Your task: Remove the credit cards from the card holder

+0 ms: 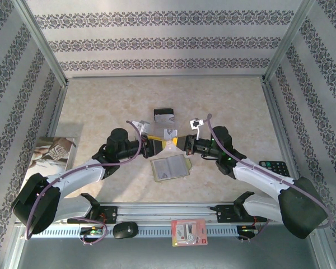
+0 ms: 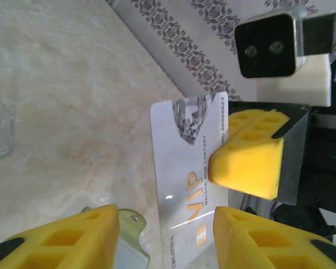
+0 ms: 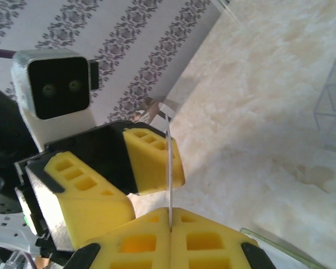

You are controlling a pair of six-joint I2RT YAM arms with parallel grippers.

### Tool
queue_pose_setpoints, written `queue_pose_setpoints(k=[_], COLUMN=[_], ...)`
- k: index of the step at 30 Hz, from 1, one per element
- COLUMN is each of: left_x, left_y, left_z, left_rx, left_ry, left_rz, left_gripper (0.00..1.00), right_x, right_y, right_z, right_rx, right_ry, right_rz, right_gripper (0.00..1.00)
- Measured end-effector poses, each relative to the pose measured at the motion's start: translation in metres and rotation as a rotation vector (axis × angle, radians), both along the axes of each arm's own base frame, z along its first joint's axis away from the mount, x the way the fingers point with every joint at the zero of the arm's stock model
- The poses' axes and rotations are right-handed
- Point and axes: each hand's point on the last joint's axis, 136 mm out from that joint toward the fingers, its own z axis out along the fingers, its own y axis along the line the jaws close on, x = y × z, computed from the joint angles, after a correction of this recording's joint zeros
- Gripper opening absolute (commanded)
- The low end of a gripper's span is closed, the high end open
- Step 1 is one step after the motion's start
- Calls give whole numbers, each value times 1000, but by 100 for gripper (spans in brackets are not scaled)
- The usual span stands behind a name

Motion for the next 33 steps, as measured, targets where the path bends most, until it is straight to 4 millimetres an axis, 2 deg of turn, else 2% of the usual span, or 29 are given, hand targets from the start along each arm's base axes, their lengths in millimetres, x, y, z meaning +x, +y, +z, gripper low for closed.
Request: queue_pose_setpoints(k=[8,14,16,17,18,23,25,30,31,33], left_x=[-3,-3,-4,-3,-4,3,12,44,52,66], left_y=[-6,-9,-9,-8,-8,-11,-13,-22,-24,-29], left_z=[26,29,28,29,30,35,49,99,103,98], left_rx=[-108,-157,-163,-165,-166,-78,-4,213,265,375], left_ry=[-37,-22,-10,-8,-12,-15,-50,-231,-269,-311], left_rz=[-42,-62,-60,-58,-66,-76,-81,-123,-137,-175], left_gripper=[34,20,8,0,0,0,0,0,0,0], right_x=[-3,-1,-2,-2,-1,1,2,0,-1,-1], right_y=[4,7,8,7,8,0,-10,-39,-43,-50], right_z=[22,22,22,22,21,14,11,6,5,3], right_rx=[83,103,107,109,105,87,75,48,45,39], right_ry=[-41,-33,-26,-23,-18,11,20,16,17,23], right_rz=[29,39,44,43,42,19,-12,-106,-118,-140], right_gripper=[0,0,15,26,32,33,32,32,32,32])
